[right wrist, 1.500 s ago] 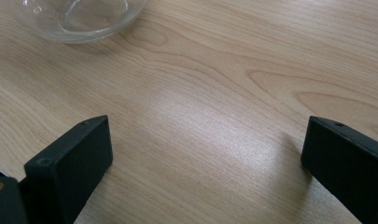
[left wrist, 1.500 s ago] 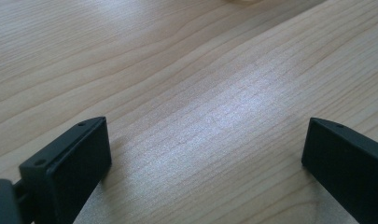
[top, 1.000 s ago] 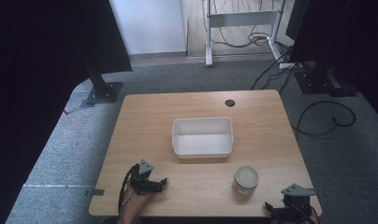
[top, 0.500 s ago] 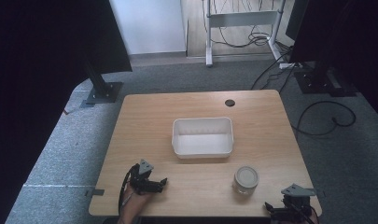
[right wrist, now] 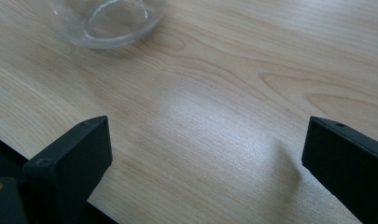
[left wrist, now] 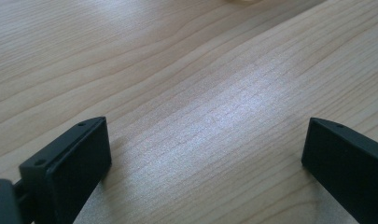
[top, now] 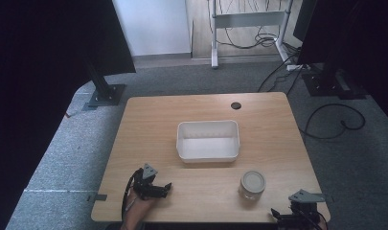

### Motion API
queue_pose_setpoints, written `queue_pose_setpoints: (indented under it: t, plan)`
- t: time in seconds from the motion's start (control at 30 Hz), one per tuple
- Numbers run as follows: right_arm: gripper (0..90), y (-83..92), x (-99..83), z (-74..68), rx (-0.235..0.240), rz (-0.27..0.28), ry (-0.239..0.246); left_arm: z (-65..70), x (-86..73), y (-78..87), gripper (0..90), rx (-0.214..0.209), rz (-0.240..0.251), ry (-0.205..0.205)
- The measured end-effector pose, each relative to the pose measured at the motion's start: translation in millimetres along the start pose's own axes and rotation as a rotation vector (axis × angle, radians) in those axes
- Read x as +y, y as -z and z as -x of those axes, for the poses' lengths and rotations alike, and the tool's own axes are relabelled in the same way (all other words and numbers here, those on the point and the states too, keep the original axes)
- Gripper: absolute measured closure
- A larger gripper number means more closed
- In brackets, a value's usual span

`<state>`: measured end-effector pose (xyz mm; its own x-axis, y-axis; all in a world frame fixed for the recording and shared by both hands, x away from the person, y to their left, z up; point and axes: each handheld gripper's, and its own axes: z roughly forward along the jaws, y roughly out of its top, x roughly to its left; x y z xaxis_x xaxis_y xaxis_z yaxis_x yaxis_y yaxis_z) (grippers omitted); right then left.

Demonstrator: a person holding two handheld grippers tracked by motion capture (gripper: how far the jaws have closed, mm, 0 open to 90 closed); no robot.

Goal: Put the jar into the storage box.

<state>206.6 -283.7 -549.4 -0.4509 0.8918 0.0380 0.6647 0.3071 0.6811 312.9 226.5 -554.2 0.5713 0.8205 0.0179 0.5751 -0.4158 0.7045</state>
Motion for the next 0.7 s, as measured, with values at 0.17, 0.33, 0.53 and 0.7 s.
queue_pose_setpoints:
  t: [0.17,0.33,0.53,0.7]
  plan:
    - [1.4,4.3,4.2,-3.7,0.007,0.017,0.011,0.0,0.0,0.0,1.0,0.0,0.0,0.0]
    - [1.9,6.0,8.2,-7.9,0.012,0.026,0.024,0.0,0.0,0.0,1.0,0.0,0.0,0.0]
    - [2.2,6.4,12.0,-12.4,0.011,0.032,0.038,0.0,0.0,0.0,1.0,0.0,0.0,0.0]
    - [2.2,6.8,16.3,-17.4,0.011,0.042,0.052,0.0,0.0,0.0,1.0,0.0,0.0,0.0]
